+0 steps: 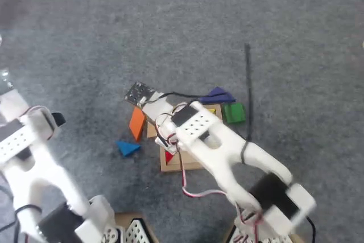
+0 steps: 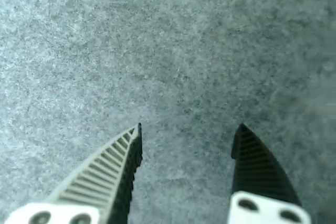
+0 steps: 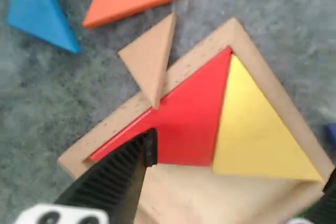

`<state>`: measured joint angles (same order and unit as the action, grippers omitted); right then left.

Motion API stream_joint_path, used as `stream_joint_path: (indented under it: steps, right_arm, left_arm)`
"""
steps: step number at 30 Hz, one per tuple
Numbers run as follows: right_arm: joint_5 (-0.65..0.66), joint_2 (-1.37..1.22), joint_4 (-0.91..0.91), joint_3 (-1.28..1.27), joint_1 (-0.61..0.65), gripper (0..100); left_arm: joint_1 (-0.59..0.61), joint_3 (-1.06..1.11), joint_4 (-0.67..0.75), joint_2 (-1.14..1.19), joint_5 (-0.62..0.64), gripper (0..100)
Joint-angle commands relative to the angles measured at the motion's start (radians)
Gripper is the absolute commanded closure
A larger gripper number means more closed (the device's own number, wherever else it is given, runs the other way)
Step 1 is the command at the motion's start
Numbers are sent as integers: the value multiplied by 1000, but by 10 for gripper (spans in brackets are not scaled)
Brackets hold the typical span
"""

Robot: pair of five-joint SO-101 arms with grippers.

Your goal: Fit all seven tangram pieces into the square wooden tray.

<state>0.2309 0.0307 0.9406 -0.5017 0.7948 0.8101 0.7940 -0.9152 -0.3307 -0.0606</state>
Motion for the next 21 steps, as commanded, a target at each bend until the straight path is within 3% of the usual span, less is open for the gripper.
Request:
stream_joint_path:
  steps: [1, 6, 11, 16, 21]
  right_arm:
    - [-64, 242, 76, -29, -84, 519]
    - [-74, 438, 177, -180, -297, 519]
    - [18, 564, 45, -450, -555, 519]
    - [92, 656, -65, -634, -710, 519]
    - [100, 680, -71, -655, -742, 519]
  left_arm:
    - [-109, -148, -141, -11, -83, 724]
    - [-362, -252, -333, -2, -241, 724]
    - [-594, -259, -371, 132, -252, 724]
    - [-672, -277, -325, 264, -250, 724]
    - [-690, -282, -278, 278, -253, 726]
